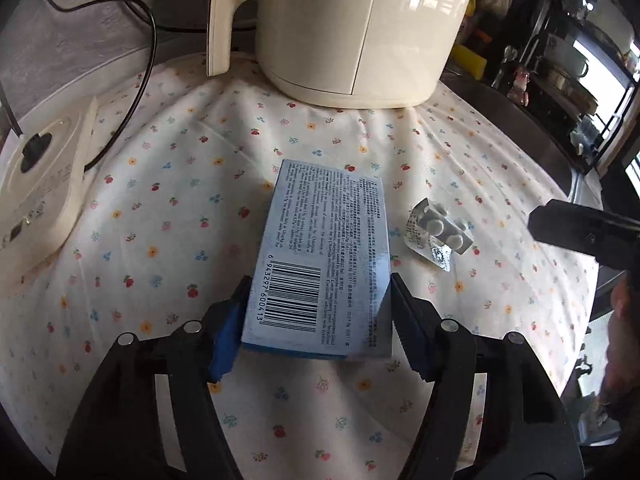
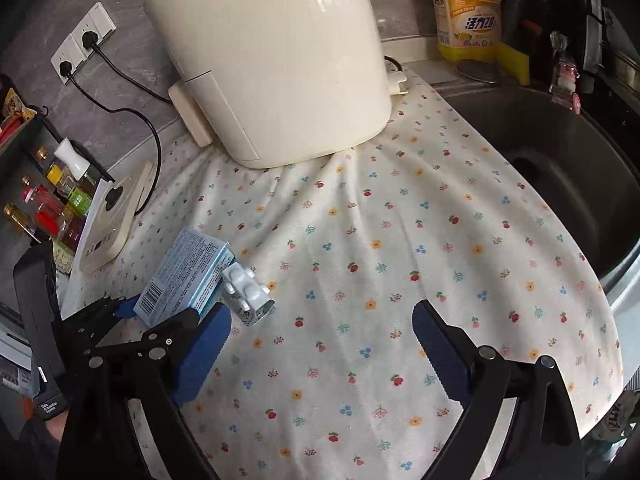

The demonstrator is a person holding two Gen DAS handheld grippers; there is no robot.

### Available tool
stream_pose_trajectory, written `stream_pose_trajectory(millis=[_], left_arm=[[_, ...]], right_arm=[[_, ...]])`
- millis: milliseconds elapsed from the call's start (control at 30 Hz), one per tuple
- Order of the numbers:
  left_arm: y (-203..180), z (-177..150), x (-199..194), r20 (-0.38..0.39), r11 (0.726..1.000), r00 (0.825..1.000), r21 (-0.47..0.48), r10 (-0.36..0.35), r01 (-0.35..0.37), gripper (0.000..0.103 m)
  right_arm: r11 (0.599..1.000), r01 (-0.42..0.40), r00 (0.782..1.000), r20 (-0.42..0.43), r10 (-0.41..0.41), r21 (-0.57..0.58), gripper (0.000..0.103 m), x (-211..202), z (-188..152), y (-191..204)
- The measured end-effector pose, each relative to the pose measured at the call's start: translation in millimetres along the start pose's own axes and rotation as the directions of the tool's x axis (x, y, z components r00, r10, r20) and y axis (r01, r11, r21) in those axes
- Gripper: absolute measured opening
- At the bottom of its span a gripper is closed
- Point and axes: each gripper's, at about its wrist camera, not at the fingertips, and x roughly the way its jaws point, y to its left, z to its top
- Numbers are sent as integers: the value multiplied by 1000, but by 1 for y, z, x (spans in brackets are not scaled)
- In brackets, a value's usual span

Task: Collect trash
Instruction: 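Grasp the blue medicine box with the left tool while the right tool grasps the blister pack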

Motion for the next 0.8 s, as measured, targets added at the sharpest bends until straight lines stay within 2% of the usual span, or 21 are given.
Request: stream_pose_trajectory(millis=[100,233,367,400,433,500,567,800], left_arm=[[13,0,-15,34,999,998,-13,44,-44,66],[52,-10,-38,63,990,995,-127,75,-66,66],[81,-28,-57,75,973,989,-199,129,-112,66],[86,-33,-62,77,969,986,-212,145,-126,66],[91,-37,-68,83,965,984,-224,158,-136,66],[99,-46,-80,99,955,978,-257,181,-150,66],[104,-56,-92,115,944,974,-293,194,-153,66],[86,-78,-120,163,934,963,-320,217,-156,66]], right_arm=[[999,-29,999,-15,28,-39,89,12,5,18],[992,-50,998,-38,46,-117,87,31,10,46],[980,13,999,-38,-21,-198,87,50,7,64],[979,19,998,-51,-30,-203,74,56,6,66],[980,3,996,-83,-20,-199,44,63,4,68],[972,29,996,-71,-47,-234,40,61,2,75],[971,-25,997,-74,7,-239,39,54,3,83],[956,-38,999,-19,34,-290,39,19,-8,101]])
